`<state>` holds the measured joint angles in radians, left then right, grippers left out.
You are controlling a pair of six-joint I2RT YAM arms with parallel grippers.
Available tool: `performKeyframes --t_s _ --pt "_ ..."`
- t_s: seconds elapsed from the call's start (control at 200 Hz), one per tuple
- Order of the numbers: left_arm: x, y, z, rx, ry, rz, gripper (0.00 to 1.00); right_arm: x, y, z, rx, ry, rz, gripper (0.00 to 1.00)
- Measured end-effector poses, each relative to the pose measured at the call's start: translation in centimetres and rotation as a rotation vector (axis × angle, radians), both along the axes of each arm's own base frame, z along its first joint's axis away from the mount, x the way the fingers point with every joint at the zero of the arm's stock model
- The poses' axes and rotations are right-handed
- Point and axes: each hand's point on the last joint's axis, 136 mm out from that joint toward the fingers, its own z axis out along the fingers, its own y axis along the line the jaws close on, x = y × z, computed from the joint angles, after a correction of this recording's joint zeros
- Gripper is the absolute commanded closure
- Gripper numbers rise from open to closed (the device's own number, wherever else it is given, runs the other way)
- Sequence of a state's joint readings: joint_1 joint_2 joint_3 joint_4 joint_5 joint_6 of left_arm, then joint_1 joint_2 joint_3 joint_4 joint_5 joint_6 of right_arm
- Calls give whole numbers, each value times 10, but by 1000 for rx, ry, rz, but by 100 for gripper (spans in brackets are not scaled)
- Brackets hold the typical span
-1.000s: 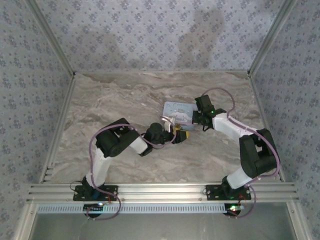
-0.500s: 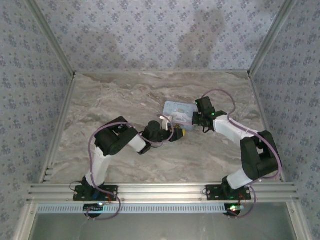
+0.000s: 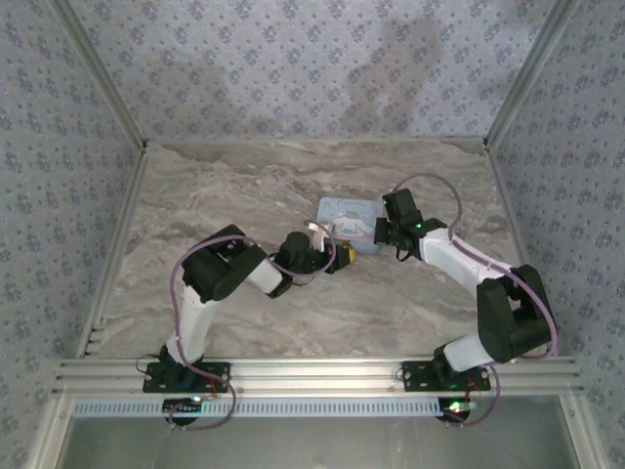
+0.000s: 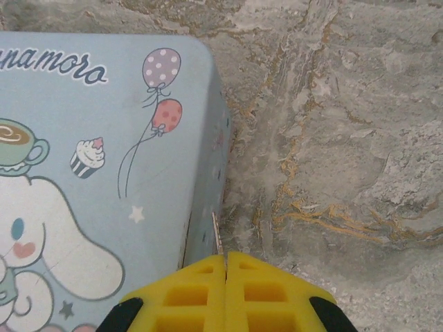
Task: Unlock a padlock with a key
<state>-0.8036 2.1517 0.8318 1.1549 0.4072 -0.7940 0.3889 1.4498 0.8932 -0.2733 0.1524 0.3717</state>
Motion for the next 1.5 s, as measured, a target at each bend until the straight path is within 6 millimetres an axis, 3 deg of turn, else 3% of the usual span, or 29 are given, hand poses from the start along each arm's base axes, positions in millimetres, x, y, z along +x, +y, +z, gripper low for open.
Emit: performKeyframes --t_s 0.265,0.46,0.56,0.869,1.044,1.499 --pt "-2 0 0 13 37 -15 100 -27 2 32 114 -82 23 100" --pt "-1 0 3 28 105 -20 100 -63 -3 48 367 -185 55 100" --pt "0 -1 5 41 149 -22 100 -78 1 45 489 -207 81 100" --pt "4 0 10 47 251 -11 100 -98 30 38 757 -213 202 100" --pt "10 -1 15 30 297 -5 100 -102 36 38 807 -228 242 100" --pt "18 -1 33 -42 385 -2 100 -101 45 12 887 -169 176 100"
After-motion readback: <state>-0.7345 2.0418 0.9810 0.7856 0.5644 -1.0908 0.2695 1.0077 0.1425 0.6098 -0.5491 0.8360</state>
